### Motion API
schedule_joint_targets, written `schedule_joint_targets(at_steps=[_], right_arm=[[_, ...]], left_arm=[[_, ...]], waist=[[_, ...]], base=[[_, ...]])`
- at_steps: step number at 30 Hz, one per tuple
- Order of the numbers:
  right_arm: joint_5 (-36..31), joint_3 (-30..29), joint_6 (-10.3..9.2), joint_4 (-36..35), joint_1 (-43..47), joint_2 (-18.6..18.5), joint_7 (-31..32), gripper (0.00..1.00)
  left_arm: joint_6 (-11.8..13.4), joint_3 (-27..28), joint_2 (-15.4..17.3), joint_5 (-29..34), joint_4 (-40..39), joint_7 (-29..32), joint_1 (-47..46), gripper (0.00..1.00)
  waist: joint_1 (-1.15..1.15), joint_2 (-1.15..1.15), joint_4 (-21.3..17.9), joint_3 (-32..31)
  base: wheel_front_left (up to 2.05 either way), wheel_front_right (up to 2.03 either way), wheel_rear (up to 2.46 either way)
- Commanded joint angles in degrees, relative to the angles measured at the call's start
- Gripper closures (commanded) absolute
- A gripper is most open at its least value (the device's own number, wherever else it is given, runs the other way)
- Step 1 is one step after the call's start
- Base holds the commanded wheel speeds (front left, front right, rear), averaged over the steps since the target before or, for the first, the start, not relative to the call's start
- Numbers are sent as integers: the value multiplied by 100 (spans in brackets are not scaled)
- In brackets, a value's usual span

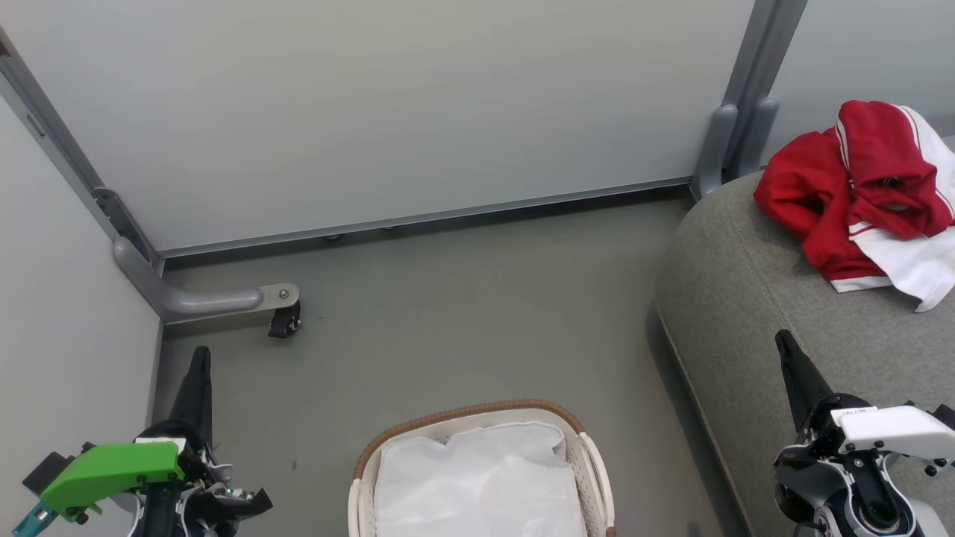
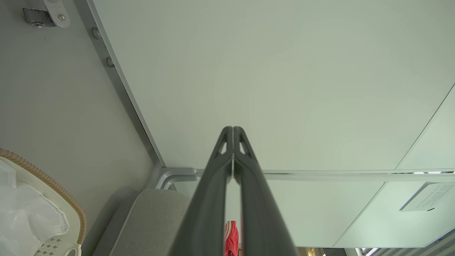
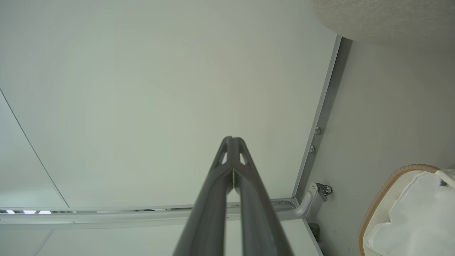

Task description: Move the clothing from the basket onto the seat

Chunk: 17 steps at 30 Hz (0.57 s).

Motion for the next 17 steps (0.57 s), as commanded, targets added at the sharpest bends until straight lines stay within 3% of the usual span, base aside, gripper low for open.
schedule_joint_targets(at_steps=[1, 17], right_arm=[[20, -10, -2, -22, 47, -34, 17, 100], [20, -10, -2, -22, 47, -34, 17, 100]], left_arm=[[-24, 14, 29, -18, -15, 17, -58, 100], [-24, 14, 29, -18, -15, 16, -58, 100]], waist=[[0, 0, 0, 0], [0, 0, 0, 0]], base=[[0, 0, 0], [0, 0, 0]])
